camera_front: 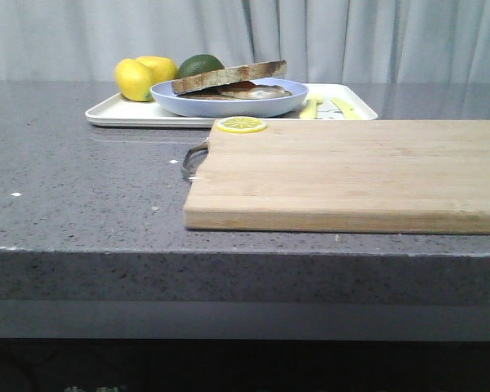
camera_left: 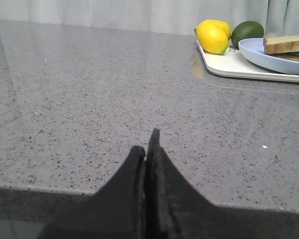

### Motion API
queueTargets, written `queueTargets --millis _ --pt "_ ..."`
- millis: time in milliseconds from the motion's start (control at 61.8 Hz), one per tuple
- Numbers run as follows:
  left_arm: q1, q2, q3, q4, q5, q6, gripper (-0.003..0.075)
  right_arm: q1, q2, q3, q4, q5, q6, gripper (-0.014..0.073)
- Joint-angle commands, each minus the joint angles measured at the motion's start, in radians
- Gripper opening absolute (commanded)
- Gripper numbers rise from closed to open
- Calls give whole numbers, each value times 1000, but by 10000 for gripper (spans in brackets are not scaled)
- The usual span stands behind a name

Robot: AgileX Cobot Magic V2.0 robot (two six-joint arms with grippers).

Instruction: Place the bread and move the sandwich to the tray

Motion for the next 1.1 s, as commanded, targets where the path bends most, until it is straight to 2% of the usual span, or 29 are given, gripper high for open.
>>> queueTargets --millis 0,1085 --pt "-2 -21 0 -2 -75 -6 -20 -6 -14 -1 6 -72 26 -61" --pt "-2 -21 0 -2 -75 -6 -20 -6 -14 21 4 -87 26 -61"
